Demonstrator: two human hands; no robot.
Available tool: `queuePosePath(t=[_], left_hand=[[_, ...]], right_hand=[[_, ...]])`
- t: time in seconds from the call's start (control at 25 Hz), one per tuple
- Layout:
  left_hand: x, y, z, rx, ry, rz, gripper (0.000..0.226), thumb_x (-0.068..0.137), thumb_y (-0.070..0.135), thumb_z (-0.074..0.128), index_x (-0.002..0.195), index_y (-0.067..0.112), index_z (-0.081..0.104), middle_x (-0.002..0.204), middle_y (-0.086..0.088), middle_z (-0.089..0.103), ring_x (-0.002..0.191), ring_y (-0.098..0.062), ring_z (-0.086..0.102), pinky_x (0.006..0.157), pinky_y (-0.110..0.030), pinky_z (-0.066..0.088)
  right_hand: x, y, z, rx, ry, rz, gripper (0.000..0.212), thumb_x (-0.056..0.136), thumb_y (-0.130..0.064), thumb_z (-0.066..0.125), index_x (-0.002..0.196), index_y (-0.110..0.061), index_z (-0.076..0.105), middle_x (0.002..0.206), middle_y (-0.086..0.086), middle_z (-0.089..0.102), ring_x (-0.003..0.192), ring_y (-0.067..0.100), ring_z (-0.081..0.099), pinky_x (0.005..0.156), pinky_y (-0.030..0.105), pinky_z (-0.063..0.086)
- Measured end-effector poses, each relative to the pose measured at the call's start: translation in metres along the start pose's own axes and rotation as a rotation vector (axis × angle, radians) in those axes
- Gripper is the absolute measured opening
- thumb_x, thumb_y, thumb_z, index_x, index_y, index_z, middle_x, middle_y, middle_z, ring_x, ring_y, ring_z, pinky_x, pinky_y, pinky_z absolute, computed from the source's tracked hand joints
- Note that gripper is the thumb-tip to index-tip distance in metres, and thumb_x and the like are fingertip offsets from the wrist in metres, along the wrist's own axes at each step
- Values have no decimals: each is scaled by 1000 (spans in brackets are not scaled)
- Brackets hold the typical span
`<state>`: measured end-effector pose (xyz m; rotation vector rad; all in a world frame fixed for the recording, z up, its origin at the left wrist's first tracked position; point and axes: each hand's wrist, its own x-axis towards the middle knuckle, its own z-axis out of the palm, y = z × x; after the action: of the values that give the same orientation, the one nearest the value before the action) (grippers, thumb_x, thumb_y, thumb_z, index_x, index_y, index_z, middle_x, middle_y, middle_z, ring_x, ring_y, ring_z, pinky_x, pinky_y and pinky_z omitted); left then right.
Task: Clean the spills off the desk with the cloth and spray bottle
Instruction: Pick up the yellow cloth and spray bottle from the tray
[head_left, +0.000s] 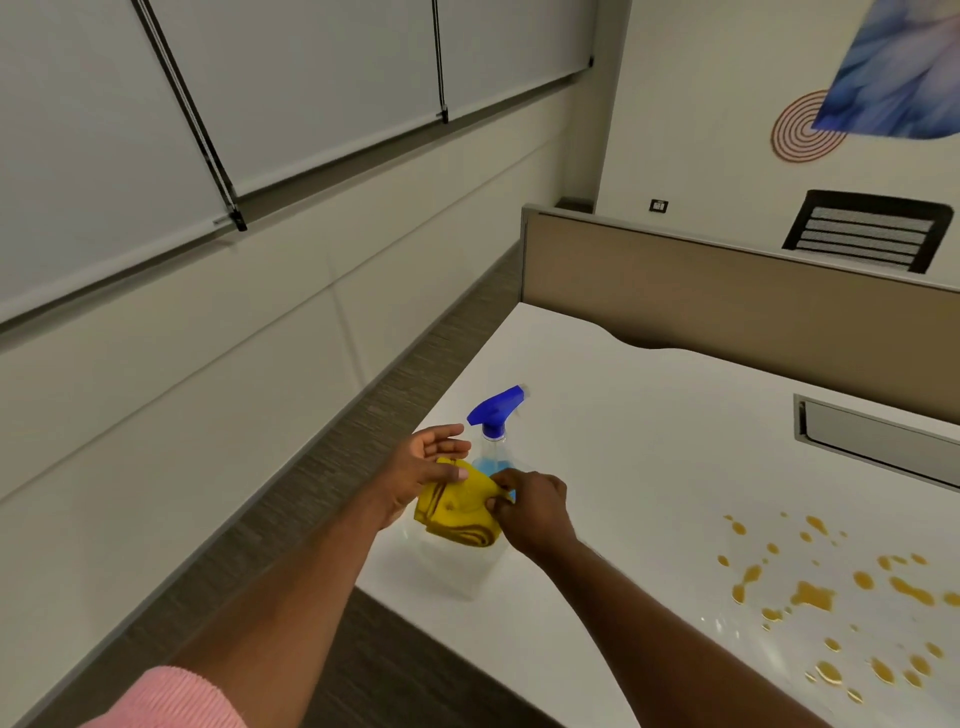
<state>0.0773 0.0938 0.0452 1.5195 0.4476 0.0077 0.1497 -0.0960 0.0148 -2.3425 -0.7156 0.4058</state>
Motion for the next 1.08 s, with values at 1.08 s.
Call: queuePosePath(t=[1.08], left_hand=[[19,-18,-15,193,151,-12,56,80,10,82,127,31,61,107,6,74,97,-12,70,64,-16,56]], right_hand=[[25,-15,4,152,373,84,104,75,-75,68,156,-28,24,164,-2,32,146,21,36,114,43,38]])
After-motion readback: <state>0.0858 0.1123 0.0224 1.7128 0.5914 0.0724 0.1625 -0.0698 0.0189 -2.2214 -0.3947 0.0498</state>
